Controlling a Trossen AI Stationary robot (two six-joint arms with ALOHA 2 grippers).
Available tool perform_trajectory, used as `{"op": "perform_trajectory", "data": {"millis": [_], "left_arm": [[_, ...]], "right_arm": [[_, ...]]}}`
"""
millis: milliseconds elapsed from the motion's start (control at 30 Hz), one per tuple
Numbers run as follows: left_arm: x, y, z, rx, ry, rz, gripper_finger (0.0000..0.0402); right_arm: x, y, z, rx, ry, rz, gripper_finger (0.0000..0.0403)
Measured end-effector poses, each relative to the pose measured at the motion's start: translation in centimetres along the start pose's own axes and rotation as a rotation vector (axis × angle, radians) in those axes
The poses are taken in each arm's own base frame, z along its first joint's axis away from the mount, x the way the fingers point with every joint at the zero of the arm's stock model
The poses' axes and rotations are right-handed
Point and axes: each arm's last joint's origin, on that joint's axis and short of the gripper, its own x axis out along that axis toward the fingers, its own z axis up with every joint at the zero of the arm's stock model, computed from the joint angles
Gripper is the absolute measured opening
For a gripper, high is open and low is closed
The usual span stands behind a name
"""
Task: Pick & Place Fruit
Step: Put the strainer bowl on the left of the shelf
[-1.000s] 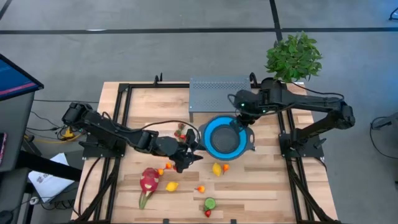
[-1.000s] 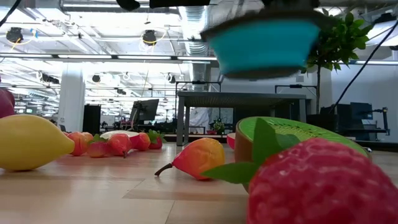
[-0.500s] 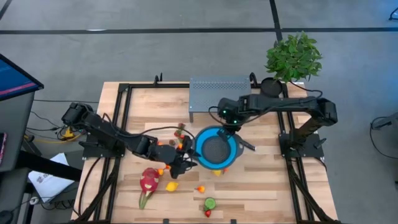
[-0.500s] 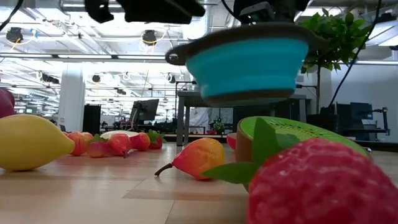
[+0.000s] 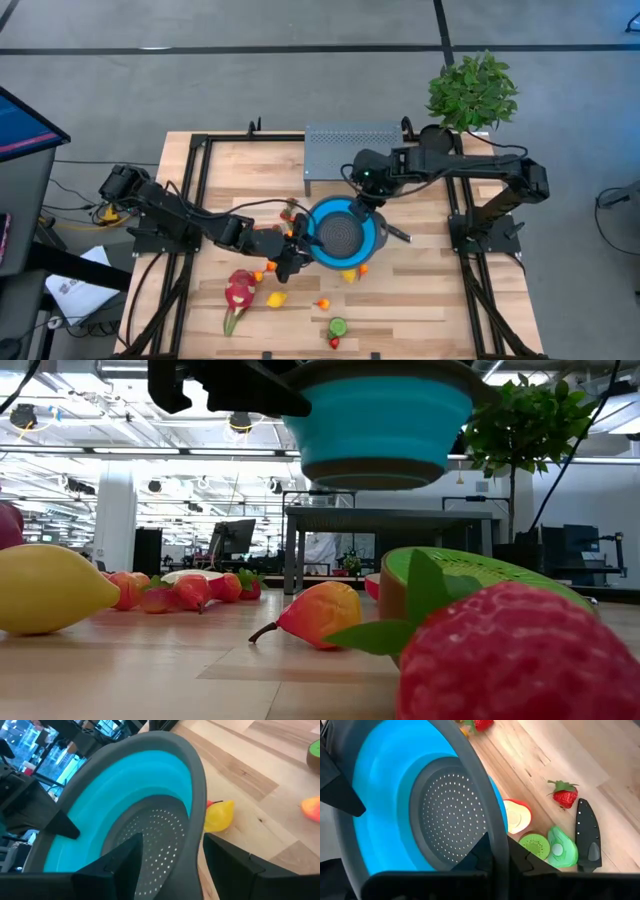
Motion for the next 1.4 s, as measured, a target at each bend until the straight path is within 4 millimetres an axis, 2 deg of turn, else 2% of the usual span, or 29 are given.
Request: {"op": "perform_trajectory", "data": {"millis": [600, 1400], "left_arm": [[0.00, 0.02, 0.01, -0.001, -0.001, 0.001, 0.0173], [0.10, -0.13, 0.03, -0.001, -0.019, -0.029, 0.0172]], "right_arm": [[0.01, 0.09, 0.11, -0.003, -0.010, 0.010, 0.0004], [0.09, 0.55, 0.03, -0.029, -0.019, 0.030, 0.0004]]}}
